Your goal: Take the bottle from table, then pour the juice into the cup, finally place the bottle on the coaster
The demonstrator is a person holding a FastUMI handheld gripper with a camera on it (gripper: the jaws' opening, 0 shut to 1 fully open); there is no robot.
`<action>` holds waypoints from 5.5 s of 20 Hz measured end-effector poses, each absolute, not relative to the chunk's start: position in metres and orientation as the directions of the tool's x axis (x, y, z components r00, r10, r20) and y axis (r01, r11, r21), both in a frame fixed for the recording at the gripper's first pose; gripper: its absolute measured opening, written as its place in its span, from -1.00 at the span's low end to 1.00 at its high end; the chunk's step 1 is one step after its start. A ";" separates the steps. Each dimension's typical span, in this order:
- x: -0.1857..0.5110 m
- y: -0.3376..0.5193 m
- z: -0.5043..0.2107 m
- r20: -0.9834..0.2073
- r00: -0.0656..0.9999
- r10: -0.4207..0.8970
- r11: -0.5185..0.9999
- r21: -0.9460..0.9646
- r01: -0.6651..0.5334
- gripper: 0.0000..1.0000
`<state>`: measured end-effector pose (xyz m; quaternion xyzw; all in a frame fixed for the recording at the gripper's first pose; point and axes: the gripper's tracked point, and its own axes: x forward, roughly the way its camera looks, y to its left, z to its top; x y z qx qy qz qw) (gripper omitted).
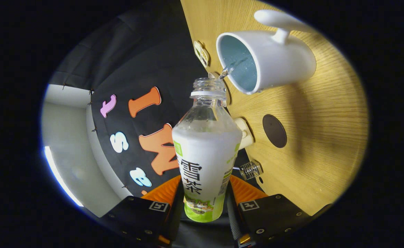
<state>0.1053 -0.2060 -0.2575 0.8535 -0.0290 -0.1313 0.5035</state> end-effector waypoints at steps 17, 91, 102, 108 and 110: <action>0.111 -0.227 -0.243 -0.191 0.950 -0.246 -0.594 0.805 0.008 0.20; 0.222 -0.226 -0.361 -0.492 0.857 -0.153 0.986 -0.018 0.166 0.26; 0.210 -0.223 -0.385 -0.506 0.852 -0.138 0.983 0.033 0.179 0.62; 0.192 -0.229 -0.353 -0.459 0.867 -0.195 0.973 0.021 0.231 0.95; 0.181 -0.228 -0.333 -0.424 0.881 -0.209 0.968 0.039 0.249 0.95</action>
